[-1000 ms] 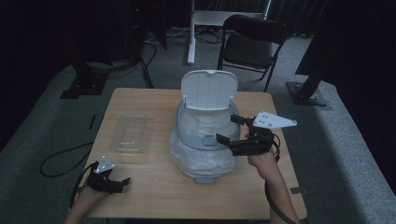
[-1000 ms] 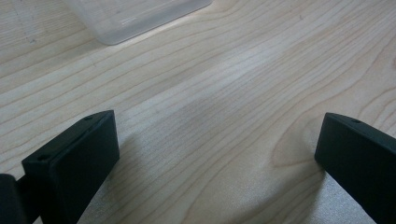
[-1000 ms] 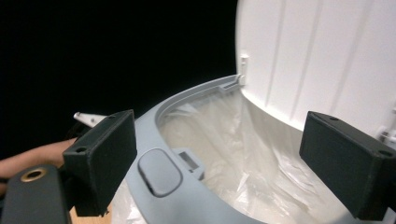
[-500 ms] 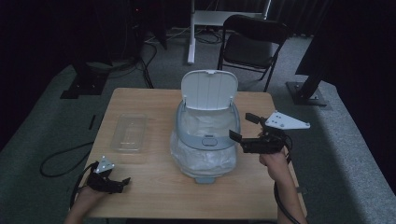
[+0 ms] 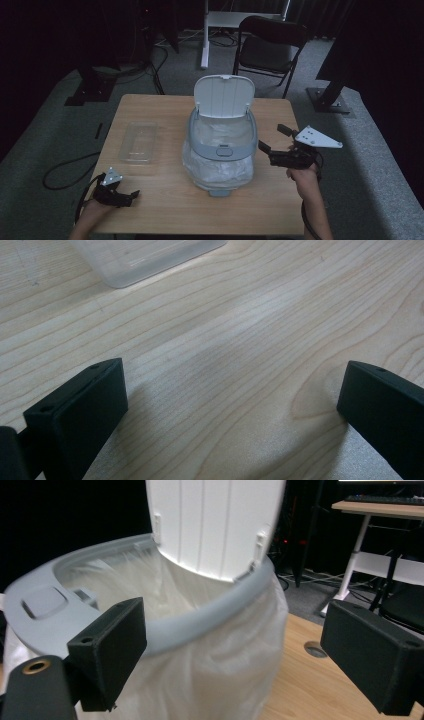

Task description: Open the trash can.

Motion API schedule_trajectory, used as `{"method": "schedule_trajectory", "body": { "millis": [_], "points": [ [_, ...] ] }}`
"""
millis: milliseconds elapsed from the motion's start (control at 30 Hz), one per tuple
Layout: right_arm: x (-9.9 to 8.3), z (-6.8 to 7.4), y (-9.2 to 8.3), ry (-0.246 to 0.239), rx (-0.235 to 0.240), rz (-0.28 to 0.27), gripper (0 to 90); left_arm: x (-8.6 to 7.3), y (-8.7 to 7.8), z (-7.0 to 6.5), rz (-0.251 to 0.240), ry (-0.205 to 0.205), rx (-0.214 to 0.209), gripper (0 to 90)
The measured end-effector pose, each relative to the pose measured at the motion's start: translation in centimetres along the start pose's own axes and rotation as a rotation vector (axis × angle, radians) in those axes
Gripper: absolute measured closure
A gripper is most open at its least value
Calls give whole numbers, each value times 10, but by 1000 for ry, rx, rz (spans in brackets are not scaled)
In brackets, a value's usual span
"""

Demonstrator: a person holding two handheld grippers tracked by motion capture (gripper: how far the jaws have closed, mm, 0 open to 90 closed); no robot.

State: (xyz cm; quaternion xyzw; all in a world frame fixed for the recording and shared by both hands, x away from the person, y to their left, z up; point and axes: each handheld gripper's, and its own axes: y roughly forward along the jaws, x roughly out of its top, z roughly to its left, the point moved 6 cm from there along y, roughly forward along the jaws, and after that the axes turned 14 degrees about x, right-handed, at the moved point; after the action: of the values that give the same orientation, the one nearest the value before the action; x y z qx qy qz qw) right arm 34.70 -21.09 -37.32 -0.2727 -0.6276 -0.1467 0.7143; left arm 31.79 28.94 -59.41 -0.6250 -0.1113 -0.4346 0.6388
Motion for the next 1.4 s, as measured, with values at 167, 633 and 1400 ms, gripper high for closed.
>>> {"method": "schedule_trajectory", "body": {
  "millis": [167,633,1400],
  "points": [
    [-16,-11,-6,7,-37,18,107,0,0,0,0,0,0,5],
    [-61,-36,-21,50,-124,1,107,0,0,0,-1,0,0,5],
    [-150,-59,-17,151,-189,106,108,0,0,0,0,-2,0,5]
  ]
}}
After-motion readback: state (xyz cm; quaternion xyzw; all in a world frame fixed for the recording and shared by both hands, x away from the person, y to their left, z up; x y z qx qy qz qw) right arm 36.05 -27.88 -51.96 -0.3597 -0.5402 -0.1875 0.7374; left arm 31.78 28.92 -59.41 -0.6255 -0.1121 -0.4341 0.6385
